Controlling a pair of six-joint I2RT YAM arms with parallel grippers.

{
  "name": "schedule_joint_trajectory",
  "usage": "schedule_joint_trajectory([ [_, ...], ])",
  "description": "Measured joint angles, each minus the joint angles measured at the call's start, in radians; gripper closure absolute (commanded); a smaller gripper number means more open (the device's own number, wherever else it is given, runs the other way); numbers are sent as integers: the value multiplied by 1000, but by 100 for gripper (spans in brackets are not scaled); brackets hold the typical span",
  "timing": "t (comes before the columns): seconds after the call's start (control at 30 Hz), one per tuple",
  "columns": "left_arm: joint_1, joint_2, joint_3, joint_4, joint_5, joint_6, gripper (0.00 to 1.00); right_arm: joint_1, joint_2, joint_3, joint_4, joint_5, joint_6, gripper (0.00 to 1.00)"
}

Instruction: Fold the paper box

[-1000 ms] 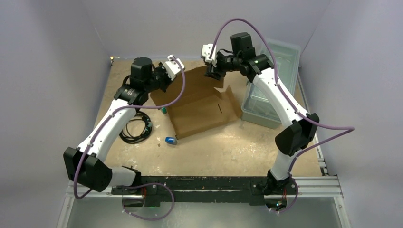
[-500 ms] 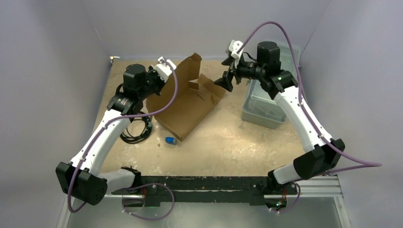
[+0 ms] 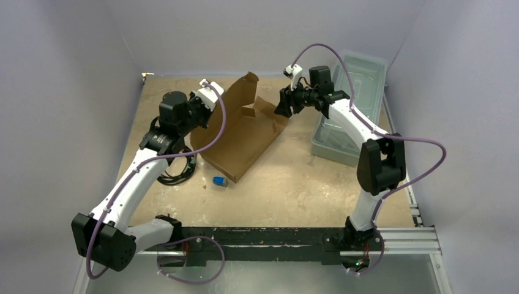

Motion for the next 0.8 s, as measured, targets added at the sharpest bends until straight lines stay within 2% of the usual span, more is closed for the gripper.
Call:
schedule_joint_trajectory([
  [0.1,2,-3,-13,20,-3,-15,100,3,68,41,-9,35,18,75],
  [0.23,13,-12,-24,38,-2,-35,100,16,135,101,-32,107,17,91],
  [0.43,31,-19,-29,46,2,-73,100,45,245,208,-50,185,6,98],
  [0.8,73,-19,-29,55,28,-129,100,90,293,142,-71,323,-14,100],
])
